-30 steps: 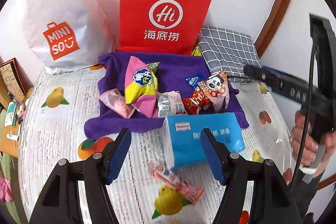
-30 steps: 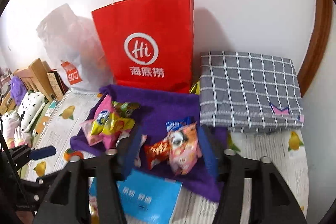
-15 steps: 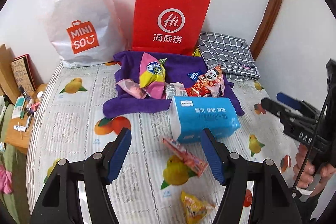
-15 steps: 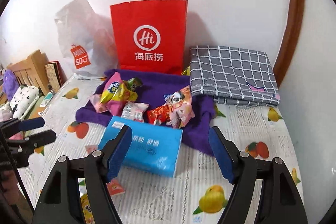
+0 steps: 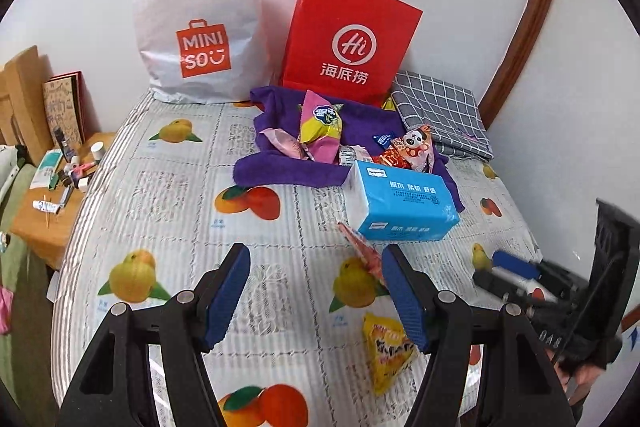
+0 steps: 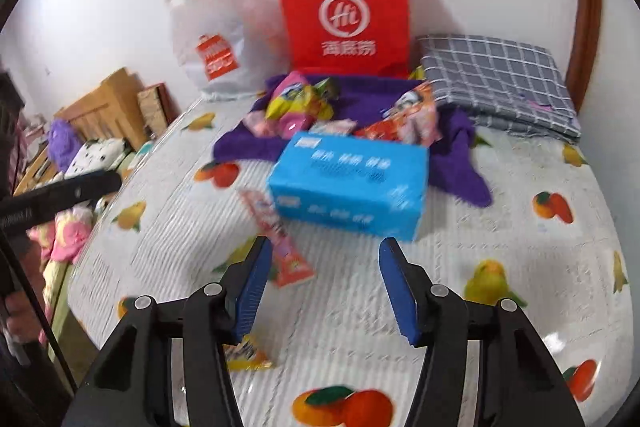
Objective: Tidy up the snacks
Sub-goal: 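Withdraw both grippers from the towel toward the remaining snacks, then grasp the yellow triangular chip bag with the right gripper while the left grasps the pink stick snack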
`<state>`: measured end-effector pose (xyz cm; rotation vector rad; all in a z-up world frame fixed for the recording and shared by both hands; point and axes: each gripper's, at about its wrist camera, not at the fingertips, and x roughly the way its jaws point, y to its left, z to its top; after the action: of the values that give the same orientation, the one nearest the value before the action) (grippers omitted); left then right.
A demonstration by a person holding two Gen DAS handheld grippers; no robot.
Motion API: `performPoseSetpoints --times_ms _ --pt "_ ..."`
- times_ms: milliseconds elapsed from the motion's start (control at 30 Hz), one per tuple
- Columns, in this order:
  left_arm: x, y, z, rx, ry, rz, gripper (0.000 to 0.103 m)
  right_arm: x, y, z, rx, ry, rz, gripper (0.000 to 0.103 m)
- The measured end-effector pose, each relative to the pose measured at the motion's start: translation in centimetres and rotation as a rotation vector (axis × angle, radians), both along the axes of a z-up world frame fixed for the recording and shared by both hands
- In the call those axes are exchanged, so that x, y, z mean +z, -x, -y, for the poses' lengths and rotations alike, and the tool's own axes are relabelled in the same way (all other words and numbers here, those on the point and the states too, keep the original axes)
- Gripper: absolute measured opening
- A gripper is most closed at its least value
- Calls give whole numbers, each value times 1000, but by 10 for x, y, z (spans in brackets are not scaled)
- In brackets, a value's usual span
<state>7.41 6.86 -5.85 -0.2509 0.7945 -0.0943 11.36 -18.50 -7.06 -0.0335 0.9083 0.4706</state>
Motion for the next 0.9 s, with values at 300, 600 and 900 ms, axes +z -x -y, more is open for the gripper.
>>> performPoseSetpoints --times_ms 300,600,900 --pt "-4 20 -5 17 -6 -14 70 -17 45 -19 89 -60 -18 59" --pt "0 27 -11 27 -16 -3 80 -38 61 -53 173 2 -32 66" --pt "-11 21 -20 33 -14 -1 80 -72 53 -80 181 100 -60 66"
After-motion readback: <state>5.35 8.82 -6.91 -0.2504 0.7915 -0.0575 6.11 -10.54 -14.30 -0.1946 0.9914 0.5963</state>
